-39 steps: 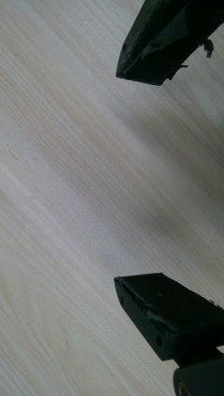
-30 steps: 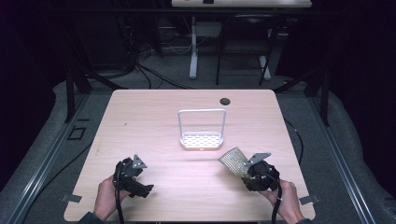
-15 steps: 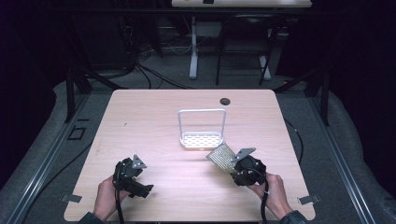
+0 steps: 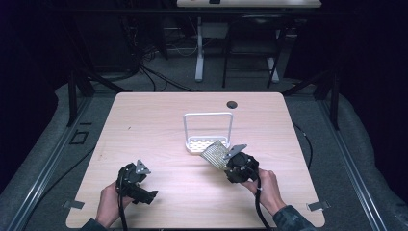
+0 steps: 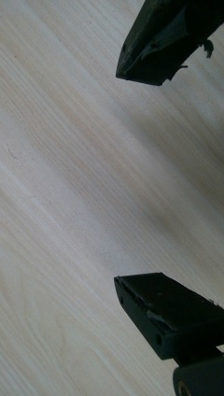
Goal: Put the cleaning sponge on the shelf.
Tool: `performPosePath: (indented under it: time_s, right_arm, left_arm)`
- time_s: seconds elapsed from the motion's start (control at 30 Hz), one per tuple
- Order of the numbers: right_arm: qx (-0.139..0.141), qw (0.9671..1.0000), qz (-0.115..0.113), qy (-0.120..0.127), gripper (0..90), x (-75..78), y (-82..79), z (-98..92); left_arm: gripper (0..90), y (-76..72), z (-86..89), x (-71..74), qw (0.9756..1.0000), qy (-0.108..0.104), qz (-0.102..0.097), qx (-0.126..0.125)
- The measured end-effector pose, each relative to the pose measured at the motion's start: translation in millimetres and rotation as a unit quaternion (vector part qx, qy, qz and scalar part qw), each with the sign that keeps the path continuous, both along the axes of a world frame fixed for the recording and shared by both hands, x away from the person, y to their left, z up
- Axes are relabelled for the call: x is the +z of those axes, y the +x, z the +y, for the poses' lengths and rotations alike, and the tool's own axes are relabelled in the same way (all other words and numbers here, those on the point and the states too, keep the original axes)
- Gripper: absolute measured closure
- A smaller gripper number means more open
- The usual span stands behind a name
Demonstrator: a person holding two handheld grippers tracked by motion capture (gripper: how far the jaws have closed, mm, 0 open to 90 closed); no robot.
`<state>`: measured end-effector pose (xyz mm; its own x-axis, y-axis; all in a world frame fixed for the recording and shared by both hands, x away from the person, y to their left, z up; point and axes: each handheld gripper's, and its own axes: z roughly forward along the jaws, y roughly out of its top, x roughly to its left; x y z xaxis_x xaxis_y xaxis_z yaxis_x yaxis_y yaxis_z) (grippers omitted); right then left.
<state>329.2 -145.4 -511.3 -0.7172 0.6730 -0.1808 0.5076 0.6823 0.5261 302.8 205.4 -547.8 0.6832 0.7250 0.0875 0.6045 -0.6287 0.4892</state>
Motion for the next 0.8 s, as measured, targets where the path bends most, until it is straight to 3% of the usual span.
performPosePath:
  time_s: [0.4, 0.8]
  right_arm:
    - [-0.024, 0.9996, -0.016, 0.002, 49.0, -3.3, 35.7, 37.3]
    - [-0.048, 0.9987, -0.016, -0.006, 49.3, -5.6, 51.7, 40.2]
  left_arm:
    - [2.5, -1.0, -0.7, 0.9, 1.0, -0.003, -0.003, -0.002]
    - [2.5, -0.6, -1.0, 0.9, 1.0, -0.002, -0.001, -0.004]
